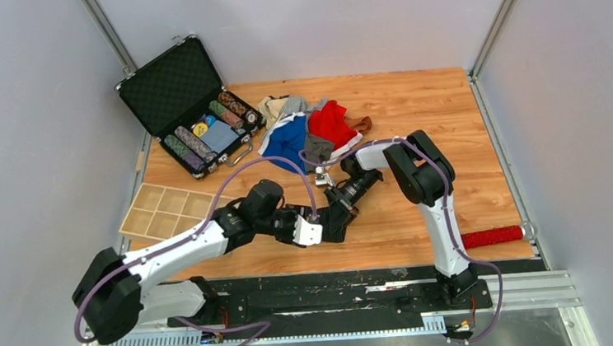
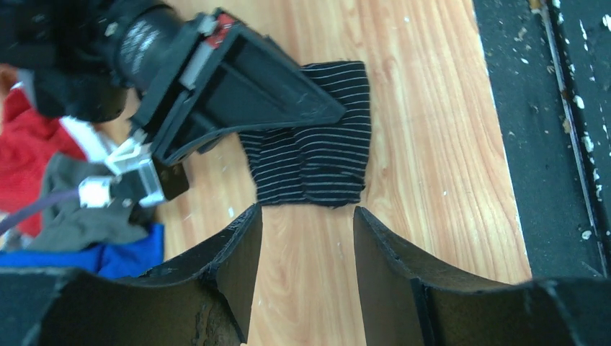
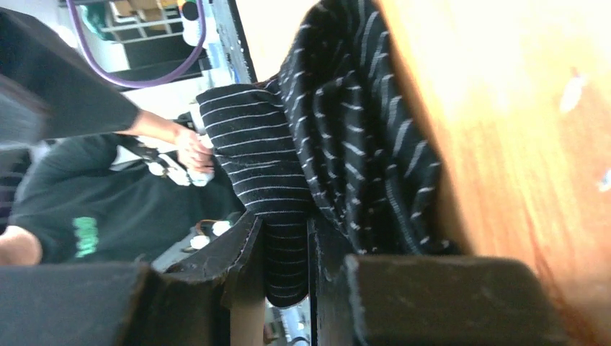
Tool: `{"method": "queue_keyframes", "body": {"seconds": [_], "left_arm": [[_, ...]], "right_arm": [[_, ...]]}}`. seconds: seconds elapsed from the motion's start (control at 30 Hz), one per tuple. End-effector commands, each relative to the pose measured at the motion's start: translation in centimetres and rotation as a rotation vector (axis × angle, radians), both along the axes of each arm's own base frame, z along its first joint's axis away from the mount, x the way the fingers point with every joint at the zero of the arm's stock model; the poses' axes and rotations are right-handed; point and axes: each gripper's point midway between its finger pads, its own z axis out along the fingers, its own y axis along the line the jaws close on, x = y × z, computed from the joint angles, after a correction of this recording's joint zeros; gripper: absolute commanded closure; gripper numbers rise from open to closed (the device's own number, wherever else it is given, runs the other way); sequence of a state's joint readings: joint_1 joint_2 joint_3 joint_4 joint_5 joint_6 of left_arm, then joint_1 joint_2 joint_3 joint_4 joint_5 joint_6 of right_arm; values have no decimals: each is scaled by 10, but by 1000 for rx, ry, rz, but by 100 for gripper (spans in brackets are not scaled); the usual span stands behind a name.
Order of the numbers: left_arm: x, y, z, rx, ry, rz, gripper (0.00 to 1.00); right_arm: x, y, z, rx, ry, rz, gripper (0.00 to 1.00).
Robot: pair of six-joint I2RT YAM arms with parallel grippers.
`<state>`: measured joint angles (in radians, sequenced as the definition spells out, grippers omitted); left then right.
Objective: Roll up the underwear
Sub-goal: Roll the underwear to the center of the board.
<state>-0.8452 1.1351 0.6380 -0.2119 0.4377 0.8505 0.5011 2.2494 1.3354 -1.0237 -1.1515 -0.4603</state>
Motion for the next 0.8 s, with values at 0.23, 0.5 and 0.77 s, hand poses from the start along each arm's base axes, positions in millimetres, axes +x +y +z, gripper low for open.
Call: {"method": "queue_keyframes", "body": {"seconds": [0.23, 0.5, 0.77], "left_arm": [[-25, -43, -31, 1, -48, -301, 47], [-25, -44, -59, 88, -36, -332, 48], [14, -45, -79, 142, -242, -218, 44]], "right_arm": [[-12, -33, -72, -284, 21, 101, 100], [-12, -33, -74, -293, 47, 100, 100], [-13, -33, -74, -292, 70, 98, 100]]}}
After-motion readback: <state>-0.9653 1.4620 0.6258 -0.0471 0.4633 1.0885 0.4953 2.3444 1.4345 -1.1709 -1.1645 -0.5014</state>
